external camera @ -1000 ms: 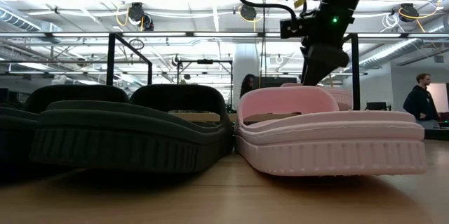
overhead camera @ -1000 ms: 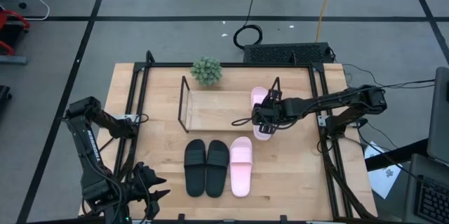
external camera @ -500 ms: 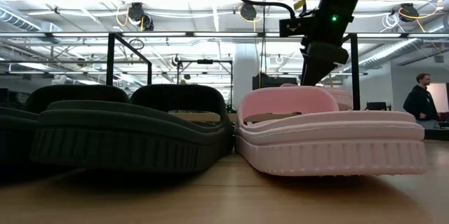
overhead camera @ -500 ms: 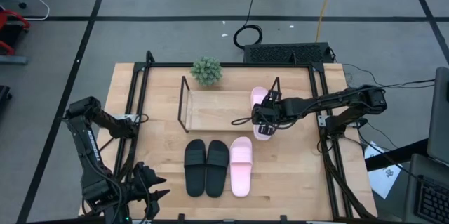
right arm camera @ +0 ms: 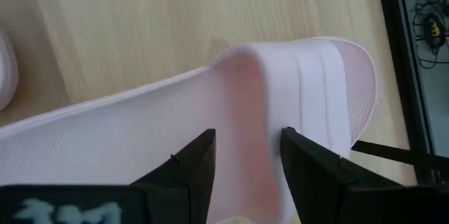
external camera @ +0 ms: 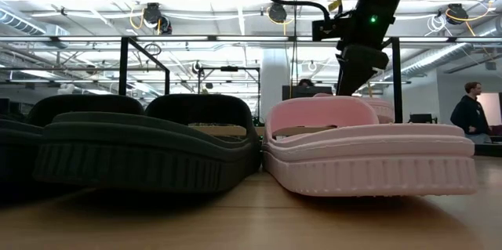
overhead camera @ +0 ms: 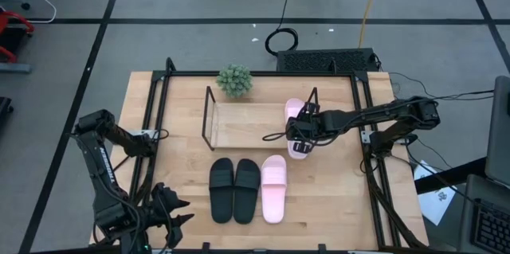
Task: Pick and place slides into the shelf
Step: Put the right pink slide on the shelf, then put the pink slide on the shelf
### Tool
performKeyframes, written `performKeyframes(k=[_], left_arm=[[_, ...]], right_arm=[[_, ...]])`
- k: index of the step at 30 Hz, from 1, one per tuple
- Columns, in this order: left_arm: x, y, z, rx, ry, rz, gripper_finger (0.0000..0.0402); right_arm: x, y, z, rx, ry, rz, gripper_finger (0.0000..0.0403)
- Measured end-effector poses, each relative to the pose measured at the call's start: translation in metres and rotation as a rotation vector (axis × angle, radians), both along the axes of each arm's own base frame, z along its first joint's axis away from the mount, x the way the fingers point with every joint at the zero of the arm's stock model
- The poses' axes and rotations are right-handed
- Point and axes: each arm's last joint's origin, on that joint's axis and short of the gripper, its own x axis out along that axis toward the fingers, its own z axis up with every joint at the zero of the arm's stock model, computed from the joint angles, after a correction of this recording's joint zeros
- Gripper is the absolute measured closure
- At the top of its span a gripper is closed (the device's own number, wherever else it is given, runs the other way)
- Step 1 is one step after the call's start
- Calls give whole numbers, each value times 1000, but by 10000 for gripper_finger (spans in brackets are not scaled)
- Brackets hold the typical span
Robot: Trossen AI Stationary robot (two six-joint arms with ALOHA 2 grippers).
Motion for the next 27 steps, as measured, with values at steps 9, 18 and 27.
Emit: performKeyframes(k=[9,18,27], left_arm=[[0,0,0,0,0,-1,213],[0,0,0,1,0,-1,213],[1,1,0,1,0,5,213]], right_arm=[[-7,1,16,25,-69,2,252],[-19,3,38,67,-178,14,252],[-10,29,55,308,-389,175,252]])
